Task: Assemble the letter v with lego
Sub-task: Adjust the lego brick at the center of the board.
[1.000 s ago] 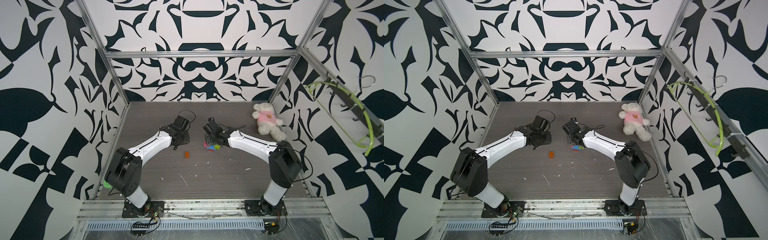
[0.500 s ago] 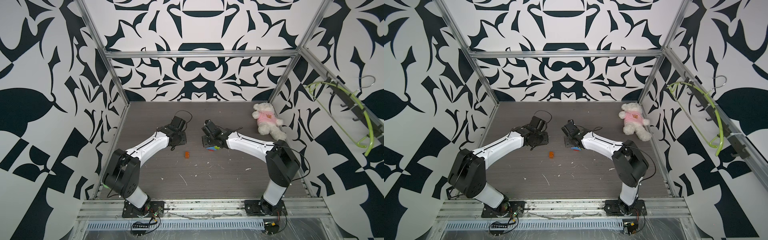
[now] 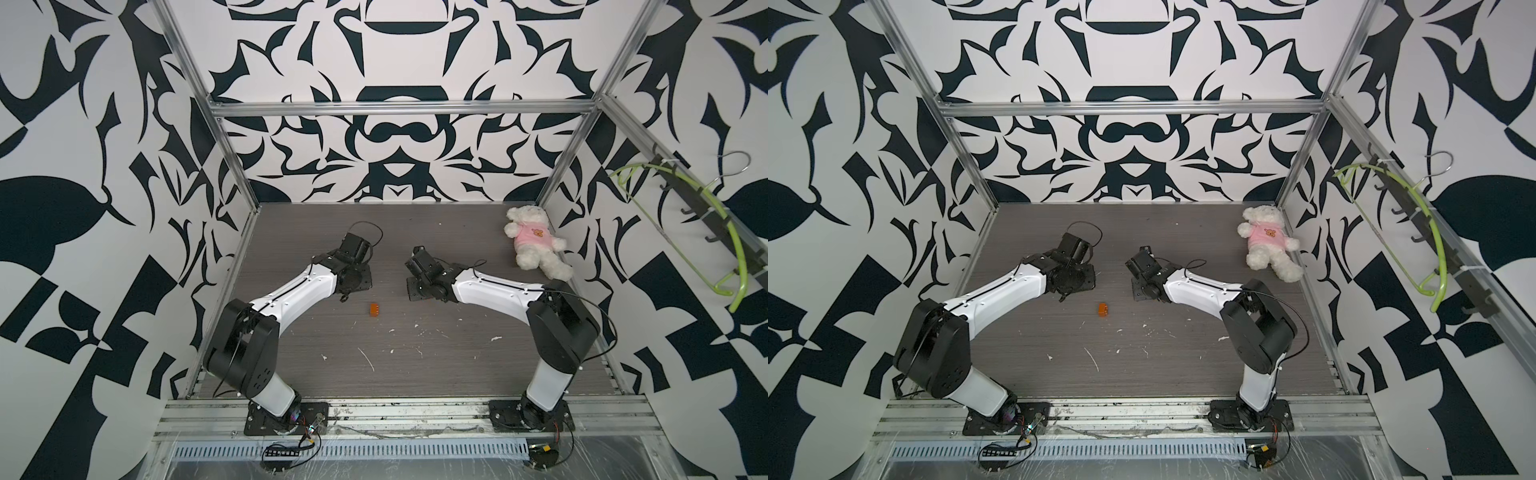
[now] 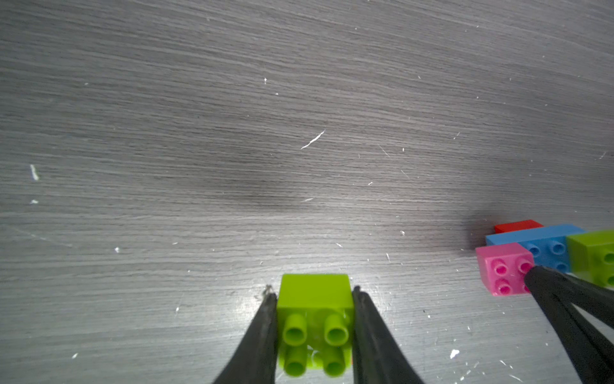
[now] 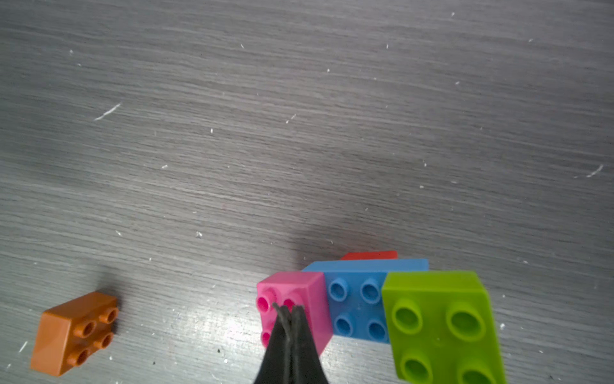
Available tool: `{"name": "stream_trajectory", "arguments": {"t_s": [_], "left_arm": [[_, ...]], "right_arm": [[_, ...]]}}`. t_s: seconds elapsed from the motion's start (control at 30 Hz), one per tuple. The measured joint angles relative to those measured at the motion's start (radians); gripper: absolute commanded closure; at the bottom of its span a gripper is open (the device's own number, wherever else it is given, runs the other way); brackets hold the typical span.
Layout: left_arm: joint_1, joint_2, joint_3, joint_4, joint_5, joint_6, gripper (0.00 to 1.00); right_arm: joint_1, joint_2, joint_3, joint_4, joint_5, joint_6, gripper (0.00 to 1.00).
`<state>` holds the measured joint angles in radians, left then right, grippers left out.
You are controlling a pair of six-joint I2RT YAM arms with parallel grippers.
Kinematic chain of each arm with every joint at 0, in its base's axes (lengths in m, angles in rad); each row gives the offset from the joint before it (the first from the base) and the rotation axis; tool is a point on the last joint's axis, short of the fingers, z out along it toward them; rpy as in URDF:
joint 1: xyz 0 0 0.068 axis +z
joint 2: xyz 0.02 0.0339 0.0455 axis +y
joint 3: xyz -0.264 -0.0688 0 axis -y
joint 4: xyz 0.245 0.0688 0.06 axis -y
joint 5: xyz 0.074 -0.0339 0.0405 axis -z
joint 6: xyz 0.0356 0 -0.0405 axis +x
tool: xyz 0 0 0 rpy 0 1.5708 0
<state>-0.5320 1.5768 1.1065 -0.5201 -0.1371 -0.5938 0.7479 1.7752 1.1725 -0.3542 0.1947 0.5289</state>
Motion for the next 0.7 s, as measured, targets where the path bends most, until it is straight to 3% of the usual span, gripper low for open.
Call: {"name": "stream_trajectory", "arguments": {"t_s": [0.3, 0.4, 0.57, 0.63, 0.7], "left_arm": [[0.000, 0.000, 0.000, 0.000, 0.002, 0.000, 0.85], [0.000, 0.000, 0.000, 0.000, 0.003, 0.000, 0.85], [0.000, 0.000, 0.000, 0.000, 0.003, 0.000, 0.85], [0.000, 0.000, 0.000, 0.000, 0.003, 0.000, 0.85], [0.000, 0.000, -0.002, 0.000, 0.003, 0.000, 0.85]], "right_arm": [[0.000, -0.045, -0.001, 0.000, -0.018, -0.008, 0.78], [0.000, -0.087, -0.002, 0.002, -0.043, -0.020, 0.63], [-0.010, -0.221, -0.076, 0.041, -0.105, -0.123, 0.30], [-0.036, -0.280, -0.111, 0.047, -0.179, -0.212, 0.18], [-0.108, -0.319, -0.142, 0.051, -0.312, -0.306, 0.11]]}}
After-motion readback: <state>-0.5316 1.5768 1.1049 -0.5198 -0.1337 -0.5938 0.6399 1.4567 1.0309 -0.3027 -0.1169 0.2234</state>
